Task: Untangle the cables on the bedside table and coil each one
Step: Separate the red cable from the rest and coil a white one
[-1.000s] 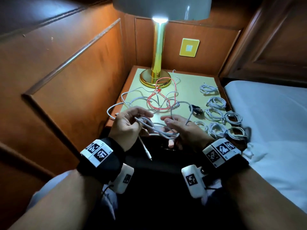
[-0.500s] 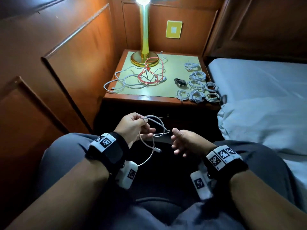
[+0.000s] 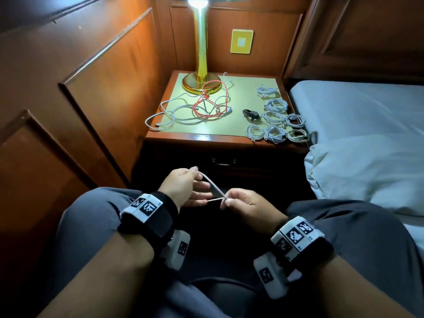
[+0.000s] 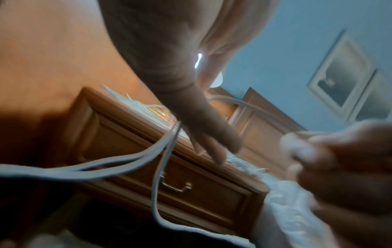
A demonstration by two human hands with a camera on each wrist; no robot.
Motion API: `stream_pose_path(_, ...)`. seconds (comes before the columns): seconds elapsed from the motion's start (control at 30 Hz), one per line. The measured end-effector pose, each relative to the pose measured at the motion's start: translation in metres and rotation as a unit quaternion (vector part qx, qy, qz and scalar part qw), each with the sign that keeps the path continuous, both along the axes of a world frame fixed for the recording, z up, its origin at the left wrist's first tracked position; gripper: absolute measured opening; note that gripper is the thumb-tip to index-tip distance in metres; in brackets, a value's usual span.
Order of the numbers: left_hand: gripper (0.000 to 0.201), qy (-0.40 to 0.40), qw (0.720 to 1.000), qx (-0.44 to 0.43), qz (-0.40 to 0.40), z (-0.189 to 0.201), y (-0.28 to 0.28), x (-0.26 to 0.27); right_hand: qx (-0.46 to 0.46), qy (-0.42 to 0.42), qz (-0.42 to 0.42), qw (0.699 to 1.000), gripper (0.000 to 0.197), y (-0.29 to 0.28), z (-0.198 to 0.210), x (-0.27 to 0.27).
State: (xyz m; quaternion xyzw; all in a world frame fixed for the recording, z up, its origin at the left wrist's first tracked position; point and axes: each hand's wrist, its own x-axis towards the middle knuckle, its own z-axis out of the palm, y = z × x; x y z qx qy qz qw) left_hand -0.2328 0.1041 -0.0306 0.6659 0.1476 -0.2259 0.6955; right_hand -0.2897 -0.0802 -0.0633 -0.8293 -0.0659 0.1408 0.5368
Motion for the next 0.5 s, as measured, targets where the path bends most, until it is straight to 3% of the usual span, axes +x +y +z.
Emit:
stream_pose_path(0.1, 0.029, -0.015, 0.992, 0.124, -0.027, -0.004, 0.015, 0.013, 0.130, 0.036, -0.067, 0.989, 0.028, -0.016, 0.009, 0.005)
stream_pose_path(0.2, 0.051, -0.142, 0.961, 0.204, -0.123, -0.018, 0.017, 0.018, 0.221, 0.091, -0.074, 0.968, 0.029, -0.021, 0.007, 0.006)
stream_pose_path(0.27, 0.041, -0.229, 0.935, 0.166, -0.214, -0.020, 0.005, 0.011, 0.308, 0.147, -0.052, 0.939, 0.026, -0.020, 0.007, 0.007)
stream_pose_path(0.33, 0.021, -0.224, 0.938, 0.053, -0.259, -0.019, -0.011, 0.001, 0.400, 0.177, -0.029, 0.899, 0.024, -0.023, 0.009, 0.010)
stream_pose_path(0.43, 0.026, -0.159, 0.952, -0.080, -0.249, -0.014, -0.028, -0.005, 0.505, 0.167, -0.044, 0.846, 0.025, -0.040, 0.018, 0.019)
stream_pose_path(0.5, 0.029, -0.157, 0.964, -0.041, -0.211, -0.013, -0.029, 0.000, 0.546, 0.147, -0.087, 0.820, 0.027, -0.056, 0.026, 0.024)
